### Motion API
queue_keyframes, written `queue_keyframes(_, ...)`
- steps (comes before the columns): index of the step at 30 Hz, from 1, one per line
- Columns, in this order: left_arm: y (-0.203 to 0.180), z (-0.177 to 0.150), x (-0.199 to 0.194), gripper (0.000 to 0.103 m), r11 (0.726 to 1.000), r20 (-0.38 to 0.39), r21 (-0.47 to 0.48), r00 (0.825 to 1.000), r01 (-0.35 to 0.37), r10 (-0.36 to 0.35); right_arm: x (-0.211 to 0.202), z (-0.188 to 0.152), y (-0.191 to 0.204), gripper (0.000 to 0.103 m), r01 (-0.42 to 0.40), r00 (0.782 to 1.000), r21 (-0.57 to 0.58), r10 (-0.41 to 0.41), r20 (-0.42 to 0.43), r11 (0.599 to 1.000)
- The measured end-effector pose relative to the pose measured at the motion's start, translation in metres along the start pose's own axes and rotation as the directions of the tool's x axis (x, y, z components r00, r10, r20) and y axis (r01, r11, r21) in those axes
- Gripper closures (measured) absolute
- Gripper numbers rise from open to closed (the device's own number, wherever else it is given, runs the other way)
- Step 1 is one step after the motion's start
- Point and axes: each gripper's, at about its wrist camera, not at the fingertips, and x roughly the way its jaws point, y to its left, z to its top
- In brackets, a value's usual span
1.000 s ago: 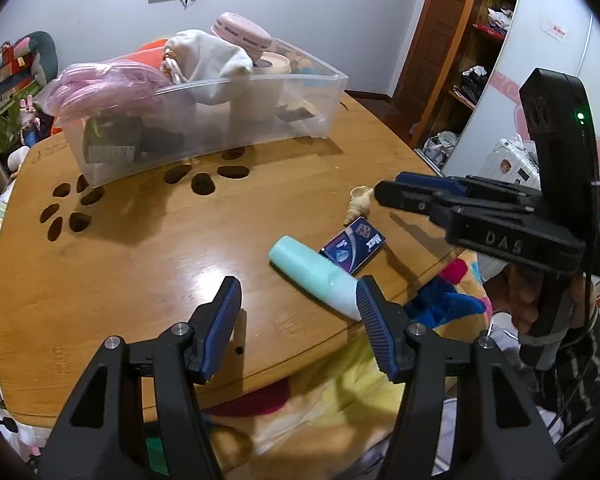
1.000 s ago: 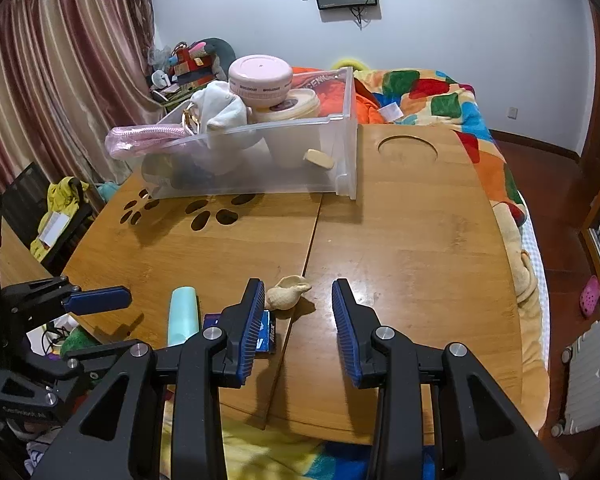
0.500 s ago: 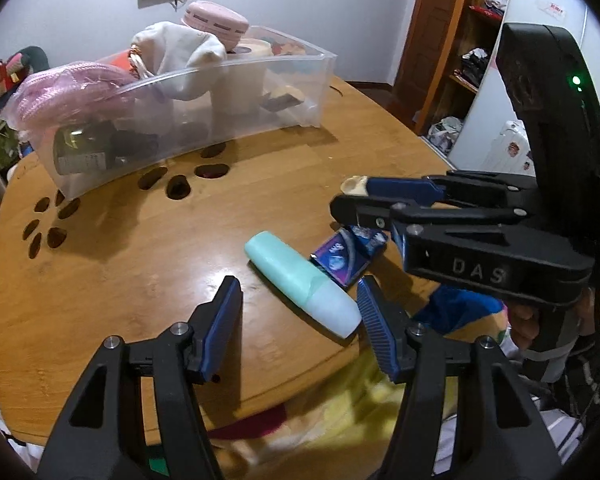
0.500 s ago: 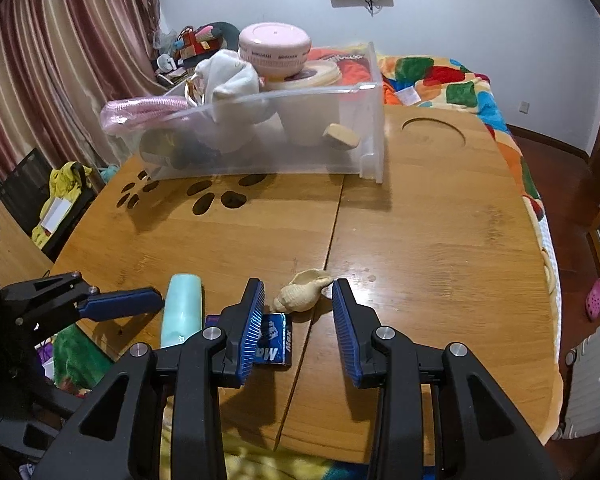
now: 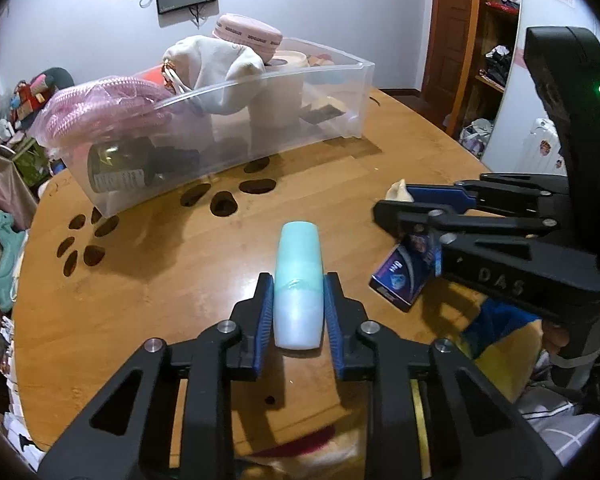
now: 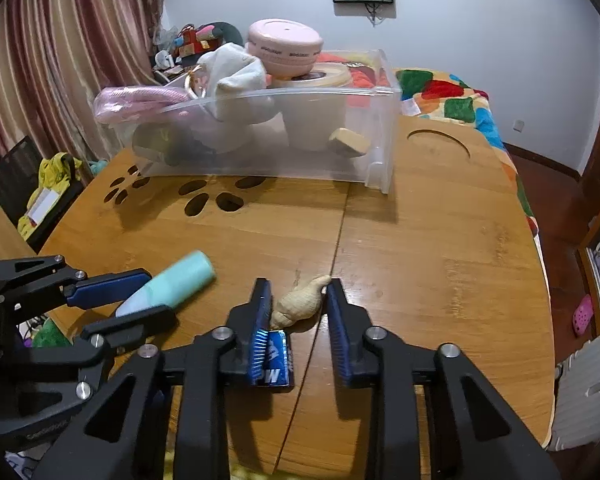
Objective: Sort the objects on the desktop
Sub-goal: 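Grasp the mint-green tube with the left tool while the right tool grasps the beige shell, then carry the mint tube with the left tool while the right tool carries the shell over the box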
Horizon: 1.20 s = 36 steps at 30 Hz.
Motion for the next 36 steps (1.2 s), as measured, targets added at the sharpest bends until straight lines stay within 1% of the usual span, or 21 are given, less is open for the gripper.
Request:
queue_keyframes(5,0.002,0.002,0.002,0.079,1.0,0.006,-0.002,1.0,-0.005,0.005,-0.003,0.001,-0.007,0.083,-0.029,1.0,0.036,0.029,0.005,0.999)
queue_keyframes(9,0.01,0.003,-0.001,0.079,0.999,0.011,-0.037,1.0,0.012,-0.011,-0.008,0.004,-0.008,0.083,-0.049,0.999,0.044,0.048,0.017,0.998)
queue_keyframes(13,0.019,0.007,-0.009,0.079,0.997,0.031,-0.069,0.999,0.019,-0.017,-0.014,0.007,-0.007,0.083,-0.035,0.999,0.032,0.034,0.037,0.999)
queue_keyframes(21,0.03,0.022,-0.025,0.079,0.995,0.093,-0.094,0.996,0.018,-0.009,-0.029,0.019,-0.004,0.083,-0.041,0.996,0.014,0.04,0.073,0.999)
queue_keyframes(27,0.036,0.045,-0.036,0.079,0.995,0.159,-0.098,0.987,0.01,0.006,-0.037,0.036,0.004,0.083,-0.038,0.994,-0.032,0.041,0.104,0.999)
queue_keyframes(30,0.041,0.056,-0.04,0.079,0.995,0.188,-0.102,0.982,0.007,0.012,-0.043,0.049,0.007,0.083,-0.018,0.99,-0.051,0.025,0.141,0.999)
queue_keyframes(34,0.055,0.072,-0.051,0.079,0.99,0.242,-0.133,0.97,0.042,-0.009,-0.047,0.067,0.007,0.083,0.0,0.986,-0.071,0.012,0.169,0.997)
queue_keyframes(36,0.062,0.079,-0.053,0.079,0.99,0.263,-0.138,0.965,0.04,-0.002,-0.049,0.078,0.006,0.083,0.013,0.982,-0.079,0.002,0.187,0.997)
